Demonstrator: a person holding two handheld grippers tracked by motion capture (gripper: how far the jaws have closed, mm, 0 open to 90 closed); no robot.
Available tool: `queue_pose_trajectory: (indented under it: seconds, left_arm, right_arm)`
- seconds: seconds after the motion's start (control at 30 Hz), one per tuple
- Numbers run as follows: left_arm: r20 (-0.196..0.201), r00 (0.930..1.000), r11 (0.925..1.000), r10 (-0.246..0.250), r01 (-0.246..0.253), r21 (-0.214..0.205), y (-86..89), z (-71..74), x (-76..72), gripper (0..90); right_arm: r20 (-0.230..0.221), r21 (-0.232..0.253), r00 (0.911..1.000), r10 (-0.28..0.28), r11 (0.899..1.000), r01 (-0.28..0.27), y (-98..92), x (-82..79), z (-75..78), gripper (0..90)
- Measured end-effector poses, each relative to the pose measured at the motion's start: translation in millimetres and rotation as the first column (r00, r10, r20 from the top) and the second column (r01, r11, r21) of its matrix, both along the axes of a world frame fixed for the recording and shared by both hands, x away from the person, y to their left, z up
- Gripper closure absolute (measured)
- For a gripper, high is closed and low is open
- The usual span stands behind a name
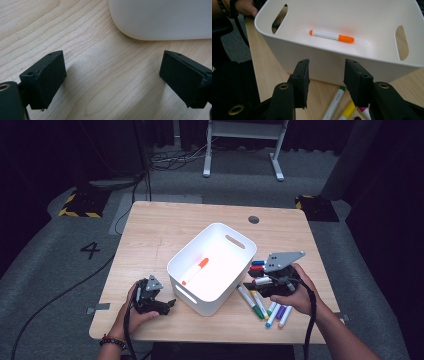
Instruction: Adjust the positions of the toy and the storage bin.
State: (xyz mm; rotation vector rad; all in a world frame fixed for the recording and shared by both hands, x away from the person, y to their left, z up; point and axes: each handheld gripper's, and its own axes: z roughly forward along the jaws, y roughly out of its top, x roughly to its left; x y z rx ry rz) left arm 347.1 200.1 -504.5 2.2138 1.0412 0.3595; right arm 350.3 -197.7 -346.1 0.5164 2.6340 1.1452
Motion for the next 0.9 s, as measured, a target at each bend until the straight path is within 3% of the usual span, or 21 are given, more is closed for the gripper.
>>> queue_pose_trajectory:
  seconds: [0.13, 0.3, 0.47, 0.57, 0.63, 0.67, 0.7, 0.73, 0.9]
  left_arm:
    - [0.0, 1.0, 1.0, 0.0, 0.0, 0.0, 0.0, 0.0, 0.0, 7.1]
    - [0.001, 1.0, 1.0, -0.001, 0.001, 0.0, 0.0, 0.0, 0.1, 7.1]
    - [0.001, 1.0, 1.0, -0.001, 0.001, 0.0, 0.1, 0.0, 0.1, 7.1]
    - [0.002, 1.0, 1.0, -0.001, 0.001, 0.0, 0.0, 0.0, 0.1, 7.1]
    - [0.001, 1.0, 1.0, -0.001, 0.001, 0.0, 0.1, 0.0, 0.2, 7.1]
    - [0.002, 1.0, 1.0, -0.001, 0.001, 0.001, 0.0, 0.0, 0.1, 7.1]
    - [0.002, 1.0, 1.0, -0.001, 0.001, 0.001, 0.0, 0.0, 0.1, 7.1]
    - [0.002, 1.0, 1.0, -0.001, 0.001, 0.0, 0.1, 0.0, 0.2, 7.1]
    - [0.0, 1.0, 1.0, 0.0, 0.0, 0.0, 0.0, 0.0, 0.0, 7.1]
  right_arm:
    - [-0.019, 0.002, 0.9995, -0.026, 1.0, 0.026, -16.9, -5.3, -22.2, 56.2]
    - [-0.025, -0.032, 0.9986, -0.046, 0.998, 0.045, -29.0, -7.1, -51.5, 56.4]
    - [-0.037, -0.068, 0.9982, -0.047, 0.997, 0.044, -31.2, -7.2, -77.2, 57.0]
    - [-0.067, -0.08, 0.9968, -0.044, 0.996, 0.039, -30.1, -7.4, -91.7, 57.4]
    - [-0.074, -0.12, 0.9962, -0.047, 0.992, 0.038, -29.1, -6.7, -101.3, 57.8]
    - [-0.067, -0.135, 0.9969, -0.041, 0.99, 0.032, -29.1, -6.1, -103.8, 58.0]
    - [-0.09, -0.123, 0.9948, -0.048, 0.992, 0.036, -27.6, -7.4, -106.6, 58.9]
    - [-0.076, -0.141, 0.9969, -0.022, 0.99, 0.011, -28.0, -5.4, -109.9, 59.2]
    - [-0.114, -0.153, 0.9929, -0.033, 0.988, 0.015, -24.0, -7.5, -119.8, 62.0]
